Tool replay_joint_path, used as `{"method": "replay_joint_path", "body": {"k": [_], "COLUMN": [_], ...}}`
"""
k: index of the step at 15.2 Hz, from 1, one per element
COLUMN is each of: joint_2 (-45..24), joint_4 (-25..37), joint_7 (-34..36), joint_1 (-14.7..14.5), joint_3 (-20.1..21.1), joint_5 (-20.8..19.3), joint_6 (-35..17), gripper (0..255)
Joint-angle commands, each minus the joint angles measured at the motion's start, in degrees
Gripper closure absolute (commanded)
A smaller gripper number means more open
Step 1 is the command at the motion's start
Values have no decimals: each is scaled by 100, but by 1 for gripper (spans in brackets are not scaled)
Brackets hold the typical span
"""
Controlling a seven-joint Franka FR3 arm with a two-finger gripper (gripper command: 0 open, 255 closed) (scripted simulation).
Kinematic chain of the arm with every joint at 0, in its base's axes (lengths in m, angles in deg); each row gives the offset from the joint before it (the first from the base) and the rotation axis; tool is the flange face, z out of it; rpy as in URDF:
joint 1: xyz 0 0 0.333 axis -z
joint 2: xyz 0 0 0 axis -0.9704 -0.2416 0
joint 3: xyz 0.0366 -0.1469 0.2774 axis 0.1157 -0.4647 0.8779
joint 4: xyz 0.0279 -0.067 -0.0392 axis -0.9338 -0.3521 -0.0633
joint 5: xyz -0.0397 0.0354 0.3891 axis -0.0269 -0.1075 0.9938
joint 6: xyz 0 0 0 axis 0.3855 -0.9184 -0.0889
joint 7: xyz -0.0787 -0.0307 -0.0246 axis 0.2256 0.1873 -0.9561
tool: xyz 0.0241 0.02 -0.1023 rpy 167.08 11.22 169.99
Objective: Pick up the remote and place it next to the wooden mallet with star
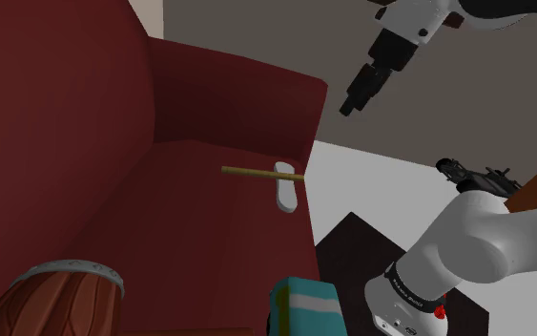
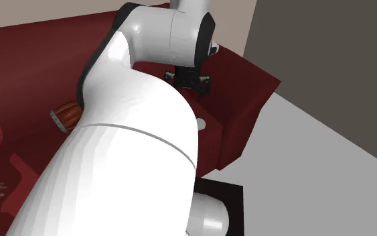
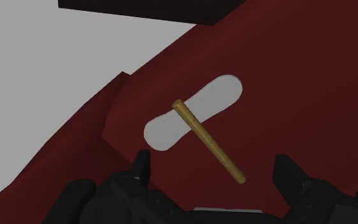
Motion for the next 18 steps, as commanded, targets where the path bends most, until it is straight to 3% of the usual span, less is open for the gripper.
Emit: {"method": "replay_joint_path", "body": {"k": [1, 10, 18], "joint_2": [0, -701, -1937], "joint_4": [0, -1094, -1625], "joint_7": [0, 1952, 3645], "joint_1": [0, 512, 917], "joint_3": [0, 743, 1417], "joint_5": [0, 553, 1033], "joint_6": [0, -1523, -3075], "gripper": [0, 0, 0]}}
